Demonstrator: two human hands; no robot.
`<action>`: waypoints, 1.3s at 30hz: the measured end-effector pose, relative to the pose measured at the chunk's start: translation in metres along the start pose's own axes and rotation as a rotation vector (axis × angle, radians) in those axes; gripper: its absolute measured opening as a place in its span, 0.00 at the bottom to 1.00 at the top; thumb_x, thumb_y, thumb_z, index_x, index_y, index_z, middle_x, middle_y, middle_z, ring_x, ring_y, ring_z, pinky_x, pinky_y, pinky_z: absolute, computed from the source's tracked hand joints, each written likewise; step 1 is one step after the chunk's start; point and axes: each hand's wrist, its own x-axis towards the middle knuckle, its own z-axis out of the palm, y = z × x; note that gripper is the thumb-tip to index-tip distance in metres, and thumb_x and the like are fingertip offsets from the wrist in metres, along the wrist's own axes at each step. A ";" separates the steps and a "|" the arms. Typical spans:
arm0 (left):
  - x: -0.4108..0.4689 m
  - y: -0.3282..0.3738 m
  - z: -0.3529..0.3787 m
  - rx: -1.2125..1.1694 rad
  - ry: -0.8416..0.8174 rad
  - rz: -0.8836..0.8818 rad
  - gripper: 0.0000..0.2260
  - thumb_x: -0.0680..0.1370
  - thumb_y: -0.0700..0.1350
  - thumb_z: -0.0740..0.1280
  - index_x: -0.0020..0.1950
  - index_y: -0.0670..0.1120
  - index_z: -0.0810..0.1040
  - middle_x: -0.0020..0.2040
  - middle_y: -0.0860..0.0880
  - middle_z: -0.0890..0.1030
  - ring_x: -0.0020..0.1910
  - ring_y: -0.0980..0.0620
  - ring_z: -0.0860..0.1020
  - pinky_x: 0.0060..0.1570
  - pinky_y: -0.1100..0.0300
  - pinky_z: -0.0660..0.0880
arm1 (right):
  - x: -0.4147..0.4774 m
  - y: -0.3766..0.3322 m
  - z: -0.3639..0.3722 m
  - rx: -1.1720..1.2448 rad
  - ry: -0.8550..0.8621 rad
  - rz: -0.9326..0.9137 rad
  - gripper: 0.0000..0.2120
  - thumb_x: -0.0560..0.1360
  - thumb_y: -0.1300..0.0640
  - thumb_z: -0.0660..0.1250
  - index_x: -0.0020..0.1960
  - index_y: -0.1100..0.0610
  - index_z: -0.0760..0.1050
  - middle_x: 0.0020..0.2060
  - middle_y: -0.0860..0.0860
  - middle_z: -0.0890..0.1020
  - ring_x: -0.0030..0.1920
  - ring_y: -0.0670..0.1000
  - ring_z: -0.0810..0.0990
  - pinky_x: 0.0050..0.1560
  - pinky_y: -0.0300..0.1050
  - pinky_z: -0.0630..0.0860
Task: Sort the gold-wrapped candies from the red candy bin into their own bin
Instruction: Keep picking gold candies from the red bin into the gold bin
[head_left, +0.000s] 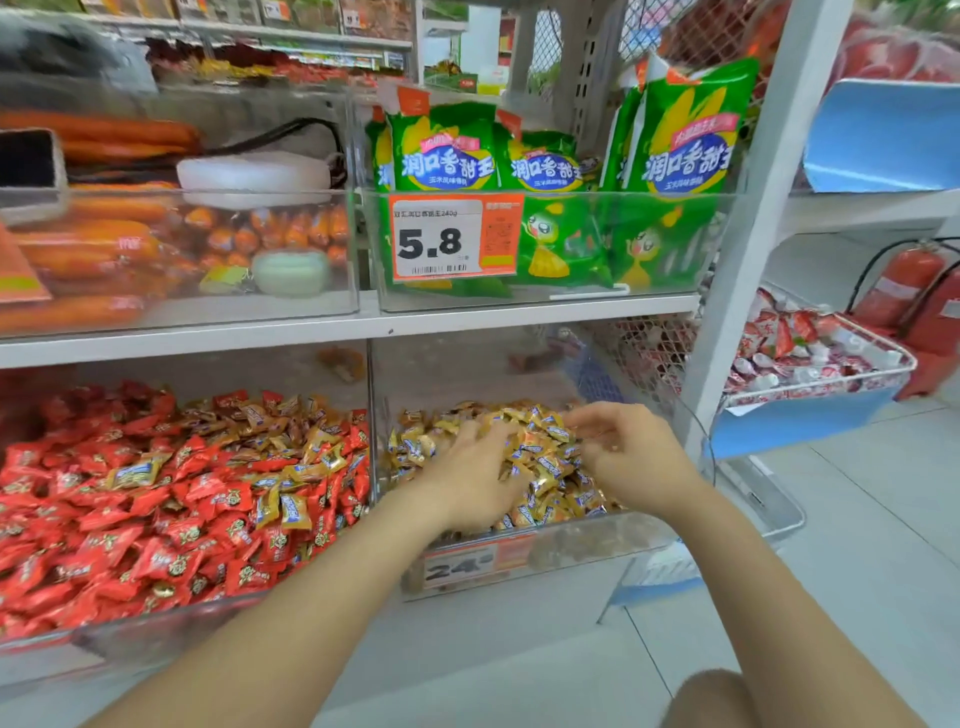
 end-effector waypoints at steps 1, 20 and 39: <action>0.004 -0.001 0.001 0.022 -0.081 -0.003 0.30 0.84 0.60 0.60 0.84 0.61 0.51 0.83 0.45 0.54 0.81 0.32 0.54 0.78 0.36 0.58 | 0.000 -0.001 0.000 0.007 0.001 -0.007 0.19 0.77 0.64 0.66 0.59 0.45 0.84 0.50 0.44 0.86 0.49 0.37 0.82 0.50 0.30 0.77; -0.150 -0.178 -0.090 0.033 0.444 0.065 0.16 0.72 0.52 0.72 0.59 0.57 0.81 0.55 0.62 0.81 0.55 0.64 0.77 0.60 0.64 0.73 | -0.029 -0.205 0.118 -0.226 -0.322 -0.600 0.23 0.75 0.60 0.67 0.70 0.50 0.74 0.54 0.49 0.85 0.54 0.53 0.82 0.55 0.54 0.81; -0.161 -0.175 -0.096 0.171 0.607 -0.061 0.15 0.82 0.57 0.49 0.38 0.54 0.63 0.37 0.57 0.70 0.45 0.51 0.68 0.48 0.48 0.67 | 0.004 -0.217 0.153 -0.266 -0.392 -0.542 0.08 0.81 0.55 0.70 0.57 0.45 0.83 0.41 0.45 0.80 0.41 0.47 0.71 0.53 0.47 0.77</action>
